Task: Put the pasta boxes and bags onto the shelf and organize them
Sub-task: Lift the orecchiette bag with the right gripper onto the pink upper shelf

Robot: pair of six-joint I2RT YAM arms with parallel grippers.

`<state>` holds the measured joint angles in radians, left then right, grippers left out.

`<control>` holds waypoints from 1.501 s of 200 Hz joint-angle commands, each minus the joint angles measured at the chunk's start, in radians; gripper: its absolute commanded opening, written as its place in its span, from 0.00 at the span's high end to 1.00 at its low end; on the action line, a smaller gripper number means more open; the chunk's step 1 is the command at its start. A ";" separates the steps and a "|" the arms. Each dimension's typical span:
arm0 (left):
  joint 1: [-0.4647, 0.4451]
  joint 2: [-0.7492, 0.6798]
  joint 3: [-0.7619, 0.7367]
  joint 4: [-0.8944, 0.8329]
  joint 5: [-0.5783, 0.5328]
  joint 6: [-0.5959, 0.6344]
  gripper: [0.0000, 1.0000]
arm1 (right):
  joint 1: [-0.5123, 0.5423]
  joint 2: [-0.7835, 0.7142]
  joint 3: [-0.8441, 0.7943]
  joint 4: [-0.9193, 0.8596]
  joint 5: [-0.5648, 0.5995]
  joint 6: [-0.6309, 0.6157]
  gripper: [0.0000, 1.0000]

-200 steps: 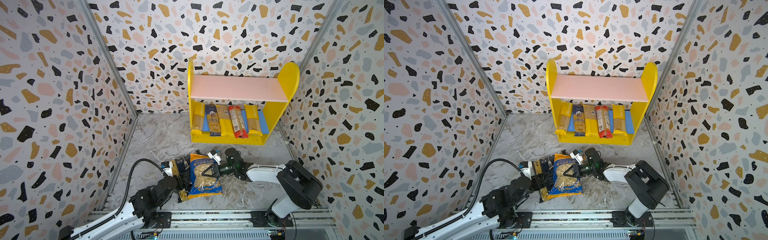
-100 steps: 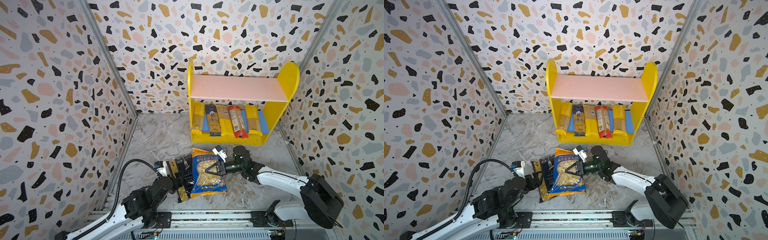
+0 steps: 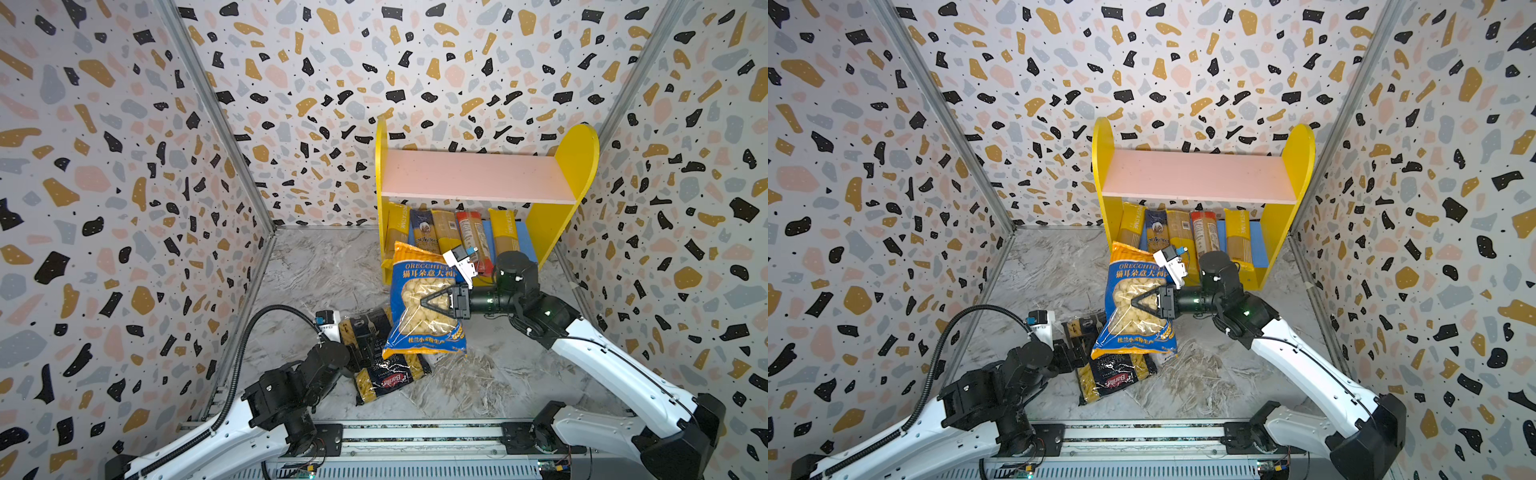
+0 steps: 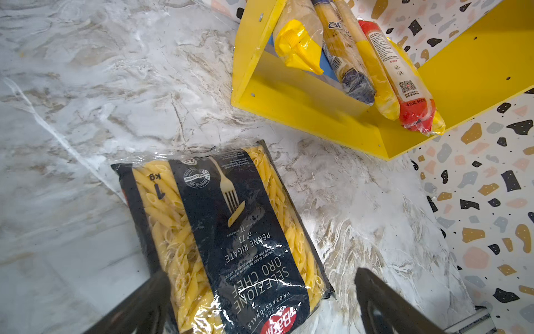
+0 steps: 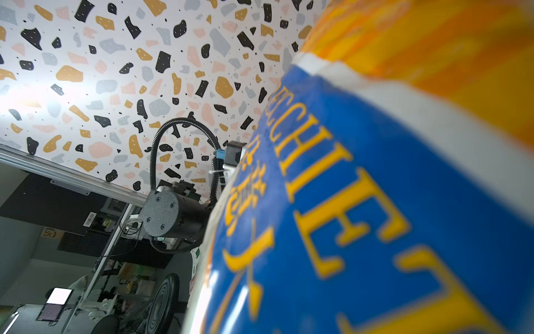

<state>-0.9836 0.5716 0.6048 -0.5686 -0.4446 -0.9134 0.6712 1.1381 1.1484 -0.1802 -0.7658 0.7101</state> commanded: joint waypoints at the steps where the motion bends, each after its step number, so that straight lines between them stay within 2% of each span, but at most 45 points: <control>1: -0.003 0.023 0.055 0.058 0.013 0.068 0.00 | -0.051 -0.008 0.188 -0.060 0.018 -0.099 0.74; 56: -0.003 0.103 0.114 0.113 0.065 0.135 0.01 | -0.159 0.165 0.593 -0.155 0.028 -0.162 0.72; 92: -0.003 0.149 0.127 0.150 0.082 0.165 0.01 | -0.203 0.358 0.834 -0.165 0.040 -0.168 0.73; 112: -0.002 0.165 0.126 0.175 0.094 0.169 0.00 | -0.235 0.492 1.024 -0.174 0.032 -0.166 0.73; 129: -0.002 0.169 0.118 0.194 0.093 0.172 0.00 | -0.274 0.636 1.228 -0.174 0.008 -0.126 0.72; 151: -0.001 0.175 0.126 0.194 0.089 0.189 0.00 | -0.342 0.820 1.446 -0.086 -0.076 0.020 0.72; 176: -0.002 0.183 0.146 0.178 0.077 0.211 0.00 | -0.392 0.891 1.449 0.091 -0.116 0.146 0.72; 216: -0.001 0.196 0.158 0.165 0.073 0.245 0.00 | -0.413 0.911 1.417 0.095 -0.116 0.118 0.72; 263: -0.002 0.230 0.150 0.188 0.084 0.266 0.01 | -0.390 0.936 1.398 0.079 -0.123 0.101 0.69; 275: -0.001 0.235 0.145 0.193 0.088 0.266 0.01 | -0.382 0.946 1.400 0.078 -0.123 0.100 0.63; 300: -0.001 0.227 0.134 0.193 0.093 0.265 0.00 | -0.374 0.959 1.399 0.033 -0.113 0.080 0.42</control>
<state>-0.9836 0.8082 0.7341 -0.4164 -0.3546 -0.6682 0.2855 2.1384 2.5233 -0.2291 -0.8684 0.8307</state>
